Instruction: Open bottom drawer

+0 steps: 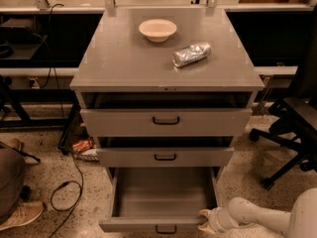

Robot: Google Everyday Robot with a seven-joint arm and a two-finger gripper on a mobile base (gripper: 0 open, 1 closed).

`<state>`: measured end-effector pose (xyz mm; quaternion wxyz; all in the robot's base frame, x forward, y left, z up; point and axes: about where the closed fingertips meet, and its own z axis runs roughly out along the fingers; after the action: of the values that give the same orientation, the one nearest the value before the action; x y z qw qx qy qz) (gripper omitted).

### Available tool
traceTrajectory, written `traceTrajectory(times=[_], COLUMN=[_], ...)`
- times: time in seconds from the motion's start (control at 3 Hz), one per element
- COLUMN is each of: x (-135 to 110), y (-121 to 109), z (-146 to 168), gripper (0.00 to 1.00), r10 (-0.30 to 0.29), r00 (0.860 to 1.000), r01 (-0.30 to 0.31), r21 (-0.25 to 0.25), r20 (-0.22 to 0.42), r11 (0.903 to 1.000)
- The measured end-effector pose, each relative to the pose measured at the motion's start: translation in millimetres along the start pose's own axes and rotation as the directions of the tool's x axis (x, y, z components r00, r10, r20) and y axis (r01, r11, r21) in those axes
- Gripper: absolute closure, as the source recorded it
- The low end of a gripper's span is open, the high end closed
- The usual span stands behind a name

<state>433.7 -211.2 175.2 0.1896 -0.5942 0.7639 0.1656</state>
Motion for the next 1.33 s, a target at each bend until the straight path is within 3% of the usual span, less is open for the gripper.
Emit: traceTrajectory(times=[0.67,1.0,1.33], x=[4.1,3.6,3.1], y=[8.8,10.3,12.0], z=[-5.6,-4.1,-2.4], gripper=[1.00,0.84,0.61], r10=[0.018,0.018,0.018], r00=[1.000,1.000,1.000], r01=[-0.018,-0.018,-0.018], r21=[0.002,-0.001,-0.005], r20=[0.005,0.006,0.007], r11=[0.9998,0.9998,0.9998])
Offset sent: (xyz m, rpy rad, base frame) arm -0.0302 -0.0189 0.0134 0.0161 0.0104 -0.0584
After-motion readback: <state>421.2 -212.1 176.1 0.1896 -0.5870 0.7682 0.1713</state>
